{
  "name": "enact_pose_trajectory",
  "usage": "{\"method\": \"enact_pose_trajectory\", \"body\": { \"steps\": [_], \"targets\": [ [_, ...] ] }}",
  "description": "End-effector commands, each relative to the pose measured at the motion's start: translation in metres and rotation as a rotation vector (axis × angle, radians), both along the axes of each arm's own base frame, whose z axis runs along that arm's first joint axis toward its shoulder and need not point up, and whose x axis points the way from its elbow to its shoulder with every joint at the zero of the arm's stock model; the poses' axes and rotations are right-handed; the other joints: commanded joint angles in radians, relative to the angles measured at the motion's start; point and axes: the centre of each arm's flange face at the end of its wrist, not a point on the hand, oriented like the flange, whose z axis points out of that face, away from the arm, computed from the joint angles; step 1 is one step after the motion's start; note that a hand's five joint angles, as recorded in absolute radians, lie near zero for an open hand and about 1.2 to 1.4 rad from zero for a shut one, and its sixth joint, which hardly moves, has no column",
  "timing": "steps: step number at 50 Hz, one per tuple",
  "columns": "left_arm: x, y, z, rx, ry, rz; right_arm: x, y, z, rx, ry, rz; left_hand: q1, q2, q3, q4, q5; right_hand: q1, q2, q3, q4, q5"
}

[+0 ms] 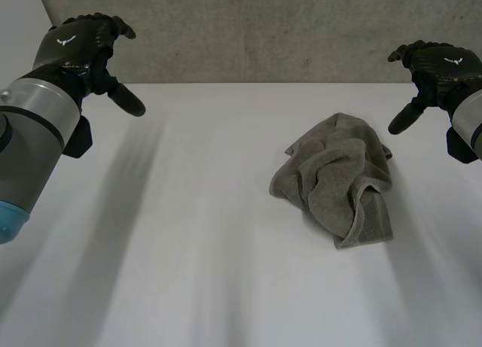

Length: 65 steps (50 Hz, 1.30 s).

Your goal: Fold the towel.

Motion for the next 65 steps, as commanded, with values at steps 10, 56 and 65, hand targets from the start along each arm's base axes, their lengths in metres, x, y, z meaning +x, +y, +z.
{"method": "enact_pose_trajectory", "body": {
  "steps": [10,56,65],
  "targets": [
    [-0.001,-0.002,-0.007,0.007,-0.003,-0.002,-0.003,-0.001,0.001,0.006,0.013,0.003,-0.095,-0.061,-0.052,-0.059,-0.02,-0.065,-0.079,-0.044,-0.076,-0.06],
    [0.011,-0.011,-0.044,-0.067,0.018,-0.068,0.195,0.076,-0.031,0.003,-0.132,0.601,-0.092,-0.058,-0.052,-0.059,-0.017,1.157,1.143,-0.044,-0.076,1.162],
    [0.014,-0.003,-0.033,-0.096,0.026,-0.068,0.204,0.073,-0.114,0.136,0.031,0.588,-0.098,-0.063,-0.052,-0.059,-0.023,-0.065,-0.079,-0.044,-0.076,-0.06]
  ]
}}
